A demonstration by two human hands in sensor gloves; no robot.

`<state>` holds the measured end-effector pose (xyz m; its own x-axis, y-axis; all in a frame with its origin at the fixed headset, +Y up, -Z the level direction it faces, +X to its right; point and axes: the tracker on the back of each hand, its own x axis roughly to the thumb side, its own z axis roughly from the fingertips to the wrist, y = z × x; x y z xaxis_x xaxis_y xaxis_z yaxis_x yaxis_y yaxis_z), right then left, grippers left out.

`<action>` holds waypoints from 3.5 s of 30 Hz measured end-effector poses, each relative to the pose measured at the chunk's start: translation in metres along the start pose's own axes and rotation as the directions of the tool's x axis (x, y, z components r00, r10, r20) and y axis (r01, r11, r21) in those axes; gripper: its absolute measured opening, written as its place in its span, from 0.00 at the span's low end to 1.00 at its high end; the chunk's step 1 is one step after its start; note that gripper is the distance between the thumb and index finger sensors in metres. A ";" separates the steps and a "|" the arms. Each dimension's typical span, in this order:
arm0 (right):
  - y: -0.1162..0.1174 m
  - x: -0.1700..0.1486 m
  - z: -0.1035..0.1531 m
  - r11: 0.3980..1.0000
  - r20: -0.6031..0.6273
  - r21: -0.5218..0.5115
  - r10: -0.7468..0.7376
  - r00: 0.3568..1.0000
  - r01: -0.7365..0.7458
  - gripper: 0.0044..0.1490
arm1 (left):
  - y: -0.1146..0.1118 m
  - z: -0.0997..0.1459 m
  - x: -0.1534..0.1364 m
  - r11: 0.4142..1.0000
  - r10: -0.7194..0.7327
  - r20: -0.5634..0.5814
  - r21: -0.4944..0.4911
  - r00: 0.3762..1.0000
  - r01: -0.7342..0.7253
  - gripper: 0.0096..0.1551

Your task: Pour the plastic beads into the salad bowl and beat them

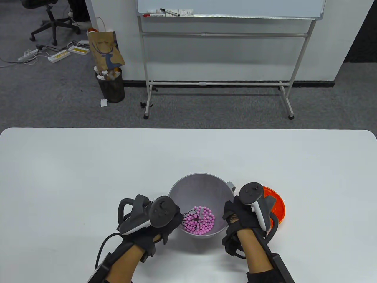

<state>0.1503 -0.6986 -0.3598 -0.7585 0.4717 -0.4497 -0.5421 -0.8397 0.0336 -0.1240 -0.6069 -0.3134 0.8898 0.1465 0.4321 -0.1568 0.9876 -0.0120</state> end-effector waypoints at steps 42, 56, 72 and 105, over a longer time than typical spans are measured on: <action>0.000 0.000 0.000 1.000 0.001 -0.001 -0.002 1.000 0.002 0.32 | -0.025 -0.007 0.007 0.991 -0.025 -0.003 0.133 1.000 0.025 0.25; 0.000 0.000 0.000 1.000 0.002 -0.001 -0.001 1.000 0.001 0.32 | -0.012 -0.003 -0.009 0.971 -0.161 -0.116 0.161 0.980 0.178 0.23; 0.000 0.000 0.000 1.000 0.000 -0.001 -0.002 1.000 0.002 0.32 | -0.013 -0.003 0.006 0.998 0.008 0.023 0.058 1.000 -0.009 0.24; 0.000 0.000 0.000 1.000 0.002 -0.002 -0.004 1.000 0.004 0.32 | -0.021 -0.004 0.016 0.998 -0.006 -0.010 0.057 1.000 0.007 0.26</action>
<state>0.1506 -0.6985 -0.3593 -0.7572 0.4755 -0.4478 -0.5444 -0.8383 0.0304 -0.1051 -0.6248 -0.3098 0.8952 0.1407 0.4230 -0.1748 0.9837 0.0427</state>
